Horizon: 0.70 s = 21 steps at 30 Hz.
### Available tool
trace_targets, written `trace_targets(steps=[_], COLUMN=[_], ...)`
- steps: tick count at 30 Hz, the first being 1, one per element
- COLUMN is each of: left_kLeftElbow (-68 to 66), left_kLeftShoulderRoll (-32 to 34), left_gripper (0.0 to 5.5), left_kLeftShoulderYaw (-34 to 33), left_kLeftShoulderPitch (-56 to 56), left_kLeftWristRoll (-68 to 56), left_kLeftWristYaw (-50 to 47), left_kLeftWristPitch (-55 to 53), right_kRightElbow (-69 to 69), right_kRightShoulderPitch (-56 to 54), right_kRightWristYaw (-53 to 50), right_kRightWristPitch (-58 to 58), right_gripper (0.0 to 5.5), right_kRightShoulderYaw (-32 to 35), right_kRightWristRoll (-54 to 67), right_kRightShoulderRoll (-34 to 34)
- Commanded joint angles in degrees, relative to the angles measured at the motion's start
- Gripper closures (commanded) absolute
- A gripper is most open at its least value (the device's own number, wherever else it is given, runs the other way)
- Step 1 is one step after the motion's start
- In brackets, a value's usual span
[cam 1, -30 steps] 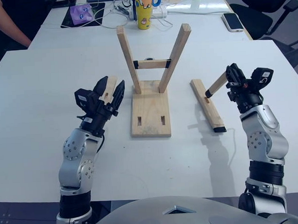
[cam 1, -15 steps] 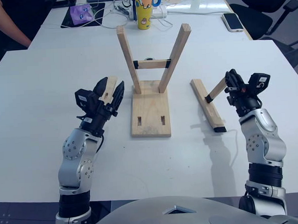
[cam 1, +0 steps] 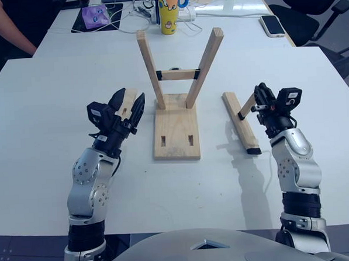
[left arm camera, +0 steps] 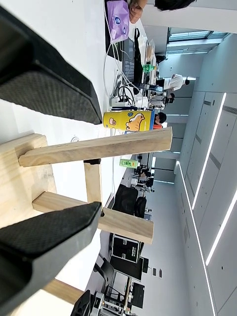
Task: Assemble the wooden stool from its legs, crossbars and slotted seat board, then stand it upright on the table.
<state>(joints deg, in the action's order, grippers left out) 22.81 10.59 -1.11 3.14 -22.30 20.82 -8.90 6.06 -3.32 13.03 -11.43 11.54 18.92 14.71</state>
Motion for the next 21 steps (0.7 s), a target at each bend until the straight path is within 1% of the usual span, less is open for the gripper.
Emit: trace_targets(steps=[1, 4, 8, 12, 17, 18, 21], left_kLeftElbow=[-0.8, -1.1, -1.8, -2.3, -2.4, -2.4, -2.4], left_kLeftShoulderRoll=[0.6, 0.9, 0.8, 0.2, 0.2, 0.2, -0.1], left_gripper=[2.58, 2.58, 2.58, 2.58, 2.58, 2.58, 2.58], left_kLeftShoulderYaw=[-0.2, -0.2, 0.0, 0.6, 0.7, 0.7, 0.8], left_kLeftShoulderPitch=[-0.4, -0.6, -0.8, -0.4, -0.2, -0.1, 0.6], left_kLeftWristRoll=[0.2, 0.1, 0.5, 1.1, 1.4, 1.4, 1.7], left_kLeftWristYaw=[0.4, 0.7, 0.8, 0.6, 0.7, 0.7, 0.7], left_kLeftWristPitch=[-0.4, -0.6, -0.3, 0.3, 0.5, 0.7, 1.2], right_kRightElbow=[-2.7, -2.1, -1.7, -2.7, -2.3, -1.7, -0.2], right_kRightShoulderPitch=[5.2, 5.7, 2.5, 0.9, 1.7, 1.7, 0.9], right_kRightWristYaw=[0.7, 0.3, 0.5, 0.3, 0.6, 0.6, 0.8], right_kRightWristPitch=[-0.3, 0.1, -0.6, -1.2, -1.0, -0.8, -1.9], right_gripper=[5.09, 5.09, 5.09, 5.09, 5.09, 4.73, 4.29], right_kRightShoulderYaw=[-1.4, -1.9, -3.0, -2.6, -2.2, -2.2, -2.1], right_kRightWristRoll=[-1.3, -1.5, -2.1, -2.3, -2.6, -2.5, -1.7], right_kRightShoulderRoll=[-1.3, -1.5, -0.6, 0.1, 0.1, 0.0, -0.1])
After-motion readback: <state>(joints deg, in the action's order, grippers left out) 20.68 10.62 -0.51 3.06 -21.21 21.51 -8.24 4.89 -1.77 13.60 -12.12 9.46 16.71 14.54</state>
